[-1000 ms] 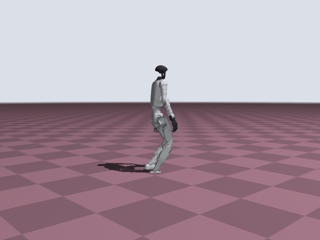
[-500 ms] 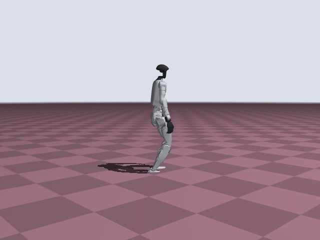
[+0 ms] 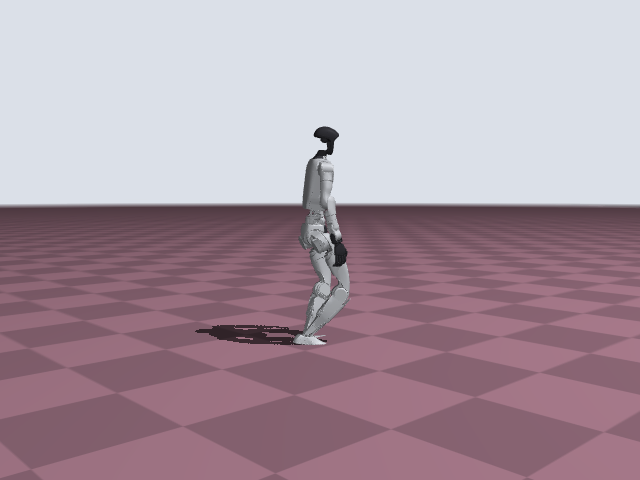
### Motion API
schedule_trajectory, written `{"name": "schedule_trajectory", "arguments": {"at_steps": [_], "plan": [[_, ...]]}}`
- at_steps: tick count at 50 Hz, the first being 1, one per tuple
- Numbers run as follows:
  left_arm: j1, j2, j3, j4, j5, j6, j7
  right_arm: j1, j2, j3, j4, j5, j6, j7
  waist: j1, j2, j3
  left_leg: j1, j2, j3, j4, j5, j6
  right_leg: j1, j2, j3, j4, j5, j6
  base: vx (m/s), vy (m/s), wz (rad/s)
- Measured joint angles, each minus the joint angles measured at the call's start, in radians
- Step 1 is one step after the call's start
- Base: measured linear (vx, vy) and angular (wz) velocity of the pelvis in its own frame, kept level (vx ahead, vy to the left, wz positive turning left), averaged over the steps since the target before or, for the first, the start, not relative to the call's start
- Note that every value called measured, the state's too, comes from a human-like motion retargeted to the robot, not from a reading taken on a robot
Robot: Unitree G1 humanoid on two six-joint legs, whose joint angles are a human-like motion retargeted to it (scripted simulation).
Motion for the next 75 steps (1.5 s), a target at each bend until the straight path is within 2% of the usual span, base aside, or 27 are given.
{"name": "schedule_trajectory", "arguments": {"at_steps": [6, 15, 18, 21, 25, 28, 32, 38, 45, 53, 58, 62, 69, 75], "plan": [[-0.003, -0.003, 0.002, 0.039, -0.036, 0.005, -0.002, -0.002, 0.009, 0.005, 0.015, 0.038, -0.001, 0.009, -0.057, -0.015, -0.011, 0.015, -0.042, -0.013, -0.047, 0.021, -0.006, -0.119, 0.016, 0.047, 0.036, -0.004, 0.032, 0.12, 0.08, 0.33], [-0.015, -0.001, 0.019, 0.067, -0.093, -0.013, -0.021, 0.025, 0.032, -0.014, 0.046, 0.085, 0.004, 0.003, -0.026, 0.068, -0.034, -0.020, 0.074, -0.060, 0.115, -0.064, -0.051, -0.143, 0.196, 0.045, -0.279, 0.137, 0.056, 0.21, 0.02, -0.04], [-0.012, -0.003, 0.025, 0.065, -0.104, -0.014, -0.029, 0.041, 0.037, -0.022, 0.059, 0.089, 0.005, 0.005, -0.008, 0.086, -0.035, -0.015, 0.105, -0.075, 0.197, -0.104, -0.061, -0.109, 0.227, 0.032, -0.300, 0.150, 0.044, 0.25, -0.02, -0.02], [-0.005, -0.008, 0.030, 0.065, -0.110, -0.014, -0.034, 0.056, 0.044, -0.024, 0.071, 0.089, 0.006, 0.004, 0.005, 0.102, -0.038, -0.023, 0.141, -0.082, 0.301, -0.127, -0.077, -0.091, 0.247, 0.021, -0.266, 0.109, 0.015, 0.23, -0.03, 0.03], [-0.006, -0.012, 0.024, 0.071, -0.113, -0.008, -0.051, 0.061, 0.045, -0.025, 0.087, 0.089, 0.006, 0.006, 0.015, 0.140, -0.027, -0.025, 0.232, -0.072, 0.446, -0.080, -0.103, -0.015, 0.300, 0.001, -0.303, 0.086, -0.020, 0.24, -0.02, 0.14], [-0.013, -0.014, 0.009, 0.077, -0.107, -0.001, -0.062, 0.059, 0.039, -0.023, 0.093, 0.093, 0.005, 0.003, 0.013, 0.156, -0.027, -0.039, 0.332, -0.024, 0.553, -0.015, -0.062, 0.039, 0.318, -0.008, -0.351, 0.080, -0.038, 0.22, -0.03, 0.28], [-0.021, -0.016, -0.013, 0.086, -0.098, 0.006, -0.065, 0.055, 0.032, -0.015, 0.096, 0.092, 0.002, -0.007, 0.018, 0.167, -0.027, -0.069, 0.394, -0.002, 0.615, -0.024, -0.023, 0.089, 0.331, -0.006, -0.384, 0.072, -0.043, 0.20, -0.02, 0.10], [-0.034, -0.021, -0.036, 0.097, -0.089, 0.008, -0.057, 0.046, 0.026, -0.010, 0.098, 0.086, 0.003, -0.027, 0.019, 0.159, -0.028, -0.089, 0.375, 0.039, 0.501, -0.039, -0.010, 0.152, 0.308, 0.013, -0.425, 0.076, -0.031, 0.17, 0.01, 0.06], [-0.023, -0.034, -0.060, 0.096, -0.060, 0.009, -0.065, 0.044, 0.021, 0.001, 0.092, 0.071, 0.011, -0.027, 0.004, 0.118, -0.037, -0.065, 0.238, 0.076, 0.225, 0.030, -0.023, 0.144, 0.225, 0.037, -0.365, 0.056, -0.019, 0.11, 0.05, 0.04], [-0.011, -0.044, -0.082, 0.093, -0.009, 0.018, -0.070, 0.023, 0.018, 0.008, 0.087, 0.062, 0.017, -0.014, -0.019, 0.064, -0.022, -0.010, 0.138, 0.107, 0.123, 0.034, 0.016, 0.094, 0.130, 0.052, -0.196, -0.020, 0.000, 0.06, 0.07, 0.03], [-0.008, -0.045, -0.082, 0.105, 0.004, 0.029, -0.087, -0.004, 0.017, 0.004, 0.080, 0.068, 0.017, 0.009, -0.033, 0.022, -0.007, 0.022, 0.085, 0.139, 0.080, 0.033, 0.038, 0.026, 0.031, 0.010, -0.052, 0.020, 0.002, 0.08, 0.07, -0.09], [-0.005, -0.039, -0.072, 0.117, -0.004, 0.035, -0.098, -0.020, 0.019, -0.001, 0.076, 0.084, 0.016, 0.020, -0.054, 0.000, -0.008, 0.035, 0.057, 0.150, 0.048, 0.040, 0.045, -0.043, -0.007, 0.008, 0.005, 0.018, 0.004, 0.10, 0.05, -0.01], [-0.010, -0.019, -0.032, 0.125, -0.054, 0.031, -0.107, -0.027, 0.021, -0.024, 0.076, 0.130, 0.015, 0.017, -0.061, 0.012, -0.035, 0.038, 0.086, 0.145, 0.045, 0.038, 0.024, -0.119, 0.032, -0.010, -0.130, 0.070, 0.035, 0.16, 0.01, -0.11], [-0.010, -0.008, 0.016, 0.115, -0.111, 0.019, -0.097, -0.006, 0.025, -0.071, 0.090, 0.162, 0.017, 0.008, -0.035, 0.033, -0.057, 0.050, 0.137, 0.120, 0.107, 0.013, -0.012, -0.105, 0.086, -0.038, -0.239, 0.140, 0.060, 0.22, -0.05, -0.14]]}}
